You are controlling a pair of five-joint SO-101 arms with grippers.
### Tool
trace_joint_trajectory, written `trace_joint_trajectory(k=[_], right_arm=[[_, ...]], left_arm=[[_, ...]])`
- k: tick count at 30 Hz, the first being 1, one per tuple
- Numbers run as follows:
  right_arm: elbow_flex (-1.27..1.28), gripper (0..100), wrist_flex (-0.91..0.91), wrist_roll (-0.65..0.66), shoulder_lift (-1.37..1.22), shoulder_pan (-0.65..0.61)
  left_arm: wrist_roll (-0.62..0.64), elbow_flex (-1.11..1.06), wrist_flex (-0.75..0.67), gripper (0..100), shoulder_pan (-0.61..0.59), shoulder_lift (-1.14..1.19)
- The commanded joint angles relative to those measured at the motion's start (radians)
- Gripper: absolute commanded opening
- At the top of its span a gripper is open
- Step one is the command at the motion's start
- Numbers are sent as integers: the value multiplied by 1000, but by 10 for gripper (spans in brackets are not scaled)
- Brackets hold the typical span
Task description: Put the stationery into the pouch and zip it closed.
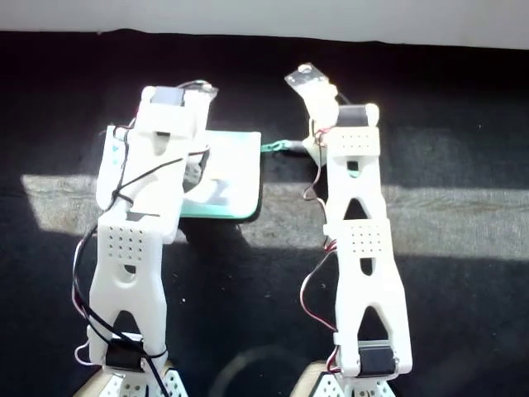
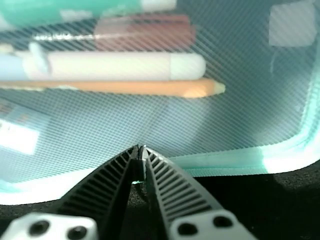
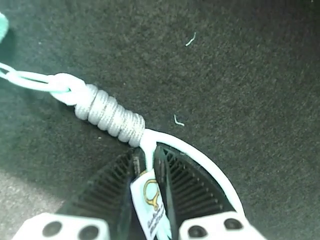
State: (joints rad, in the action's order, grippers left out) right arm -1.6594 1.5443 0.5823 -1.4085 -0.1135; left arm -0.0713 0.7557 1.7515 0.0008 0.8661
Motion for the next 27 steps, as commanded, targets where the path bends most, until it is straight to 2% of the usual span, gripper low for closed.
trace_joint_trajectory(k=[1, 9, 23, 27], right_arm=[[-105, 6, -99, 5, -24, 33], [-102, 6, -286, 3, -79, 47], [-99, 5, -412, 3, -79, 68], [-99, 5, -472, 2, -79, 85]], left_arm=[[9, -41, -20, 8, 22, -47], [6, -188, -38, 8, 22, -48], [-38, -443, -150, 8, 61, -58], [-38, -503, -183, 8, 68, -124]])
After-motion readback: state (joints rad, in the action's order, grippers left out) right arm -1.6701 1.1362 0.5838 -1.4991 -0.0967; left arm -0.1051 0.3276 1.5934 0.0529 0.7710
